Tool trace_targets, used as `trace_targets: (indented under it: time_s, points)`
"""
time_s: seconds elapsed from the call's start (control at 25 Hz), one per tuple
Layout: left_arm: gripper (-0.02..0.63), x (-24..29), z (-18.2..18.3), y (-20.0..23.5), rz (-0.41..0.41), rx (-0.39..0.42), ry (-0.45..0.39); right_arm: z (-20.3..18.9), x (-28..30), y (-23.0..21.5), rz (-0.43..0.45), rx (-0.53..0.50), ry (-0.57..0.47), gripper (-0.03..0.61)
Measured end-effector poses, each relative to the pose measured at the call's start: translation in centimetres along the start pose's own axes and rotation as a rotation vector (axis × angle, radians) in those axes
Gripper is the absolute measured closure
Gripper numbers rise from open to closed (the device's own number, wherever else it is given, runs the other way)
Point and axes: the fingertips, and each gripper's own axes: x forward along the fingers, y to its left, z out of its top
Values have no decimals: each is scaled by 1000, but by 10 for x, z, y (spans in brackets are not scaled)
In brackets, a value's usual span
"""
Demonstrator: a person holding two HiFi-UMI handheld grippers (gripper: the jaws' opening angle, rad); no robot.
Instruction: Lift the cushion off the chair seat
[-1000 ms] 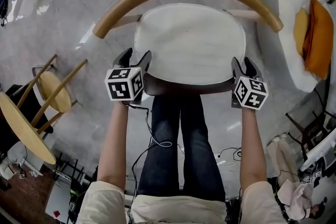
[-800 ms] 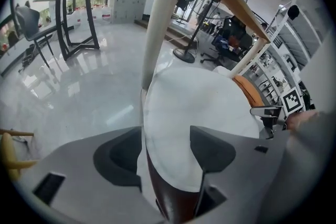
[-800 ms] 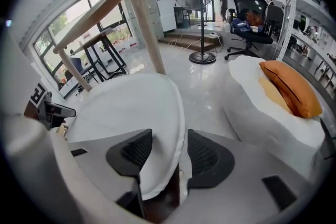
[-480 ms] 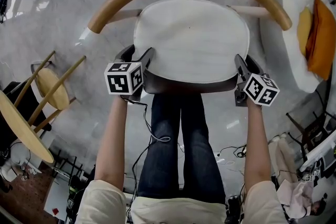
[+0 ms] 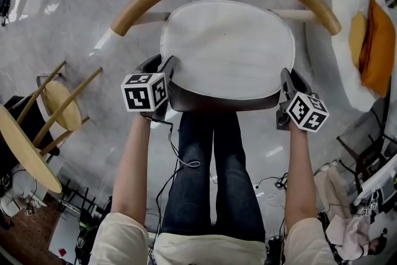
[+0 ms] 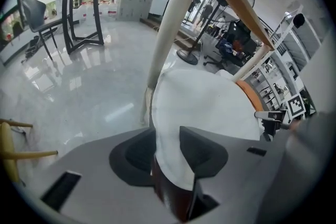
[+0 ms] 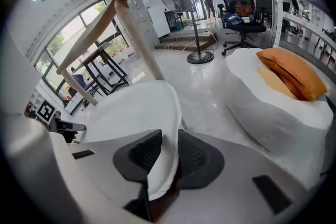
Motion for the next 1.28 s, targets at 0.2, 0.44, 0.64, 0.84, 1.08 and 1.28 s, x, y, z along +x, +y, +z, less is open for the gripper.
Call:
trace_targets:
  time_s: [0.2, 0.44, 0.64, 0.84, 1.08, 1.28]
  points:
    - [534, -16, 4, 1, 18, -15, -13, 10, -21, 13, -4, -10, -27, 505]
    - [569, -56, 10, -3, 34, 2, -33, 24, -55, 40, -16, -30, -66, 525]
    - [574, -101, 16, -8, 32, 31, -41, 34, -93, 68, -28, -48, -91, 529]
    - [575, -154, 21, -14, 11, 20, -54, 45, -141, 97, -42, -41, -121, 532]
    - [575, -223, 33, -31, -22, 32, -85, 63, -205, 129, -67, -50, -169, 534]
    - [575, -278, 33, -52, -53, 57, -112, 68, -266, 148, -82, -41, -223, 535]
